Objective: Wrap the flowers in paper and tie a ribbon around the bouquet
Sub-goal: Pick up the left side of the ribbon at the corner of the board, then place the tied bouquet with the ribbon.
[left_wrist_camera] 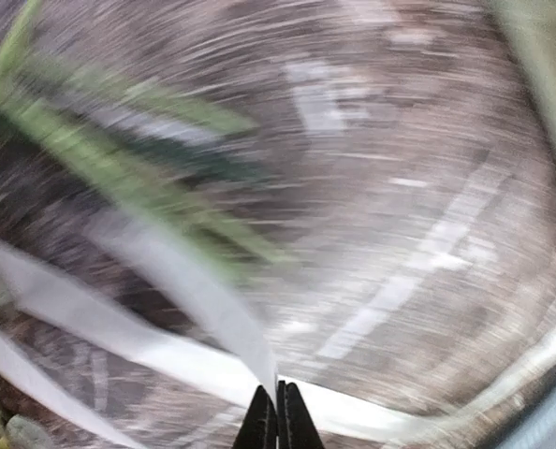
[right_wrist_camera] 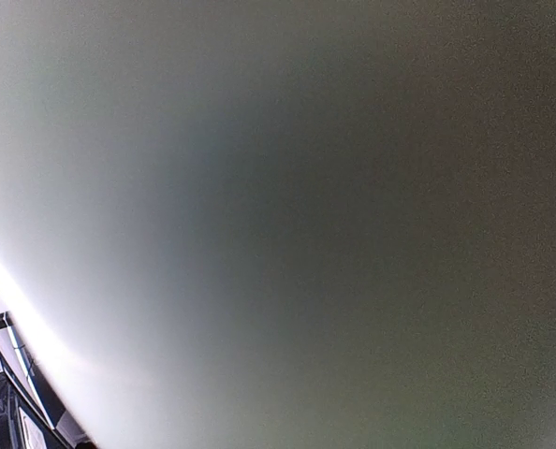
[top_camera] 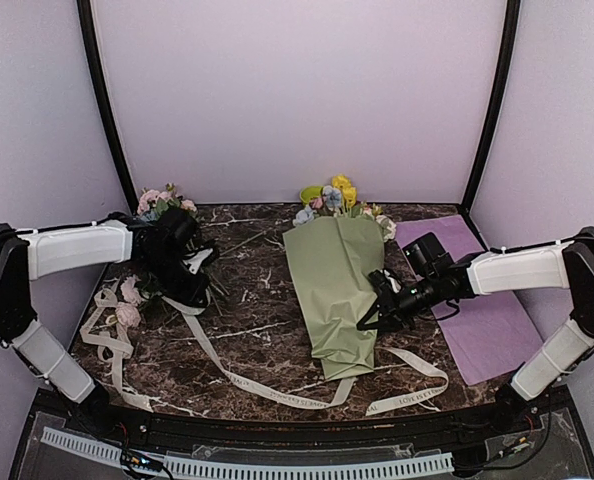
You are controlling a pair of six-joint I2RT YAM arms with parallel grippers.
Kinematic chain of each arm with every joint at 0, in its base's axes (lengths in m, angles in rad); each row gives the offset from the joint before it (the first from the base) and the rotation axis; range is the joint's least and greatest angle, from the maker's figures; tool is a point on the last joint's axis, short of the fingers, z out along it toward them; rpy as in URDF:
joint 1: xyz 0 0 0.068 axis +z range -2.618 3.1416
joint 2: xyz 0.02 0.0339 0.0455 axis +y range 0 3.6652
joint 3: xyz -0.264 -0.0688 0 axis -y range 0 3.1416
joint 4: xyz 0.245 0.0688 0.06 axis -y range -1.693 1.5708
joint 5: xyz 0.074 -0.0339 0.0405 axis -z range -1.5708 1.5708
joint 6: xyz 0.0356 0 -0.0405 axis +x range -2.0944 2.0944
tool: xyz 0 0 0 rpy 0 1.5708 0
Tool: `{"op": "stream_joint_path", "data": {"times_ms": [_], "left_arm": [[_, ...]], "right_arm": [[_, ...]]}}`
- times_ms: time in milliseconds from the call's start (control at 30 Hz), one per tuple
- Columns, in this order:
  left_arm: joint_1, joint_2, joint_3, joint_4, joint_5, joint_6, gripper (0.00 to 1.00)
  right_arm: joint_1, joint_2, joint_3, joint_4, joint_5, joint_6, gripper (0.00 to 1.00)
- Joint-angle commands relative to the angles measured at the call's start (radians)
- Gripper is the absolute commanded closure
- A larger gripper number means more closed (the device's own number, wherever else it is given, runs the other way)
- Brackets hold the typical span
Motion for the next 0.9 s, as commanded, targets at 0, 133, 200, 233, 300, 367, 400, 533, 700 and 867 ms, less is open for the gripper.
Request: {"op": "stream_joint_path", "data": {"times_ms": [0,133,200,233,300,367,400,533,700,867], "left_arm": [[-0.165,-0.115,0.062,-0.115,0.404,0.178,1.0],[-0.423,-0.101,0.148,-0.151,0.524,0.345,1.0],[-0.5,-0.057,0.229,-0.105,0.574,0.389,1.0],[-0.526,-0.034,0.285,-0.058,0.593,0.394,1.0],[-0.557,0.022,0.389,0.059,0.675,0.385,1.0],[-0.57,0.079,0.52,0.16,0.689,0.355,1.0],[-0.571,0.1,0.58,0.216,0.663,0.329,1.0],[-0.568,0.17,0.842,0.332,0.393,0.329,1.0],[-0.453,0.273,1.153,0.22,0.004,0.357,1.0],[-0.206,0.277,1.103,0.264,-0.193,0.278,1.0]], "right_arm": [[-0.001,-0.034,-0.005,0.039,-0.022,-0.015,1.0],[-0.003,-0.022,0.004,0.027,-0.022,-0.023,1.0],[-0.002,-0.015,0.009,0.026,-0.021,-0.027,1.0],[-0.001,-0.011,0.01,0.026,-0.019,-0.027,1.0],[-0.002,-0.002,0.015,0.026,-0.016,-0.029,1.0],[-0.001,0.01,0.02,0.024,-0.017,-0.03,1.0],[-0.002,0.013,0.024,0.023,-0.018,-0.031,1.0],[-0.002,0.021,0.035,0.01,-0.012,-0.036,1.0],[-0.002,0.002,0.042,-0.007,0.005,-0.039,1.0],[-0.002,-0.01,0.038,-0.005,0.002,-0.029,1.0]]}}
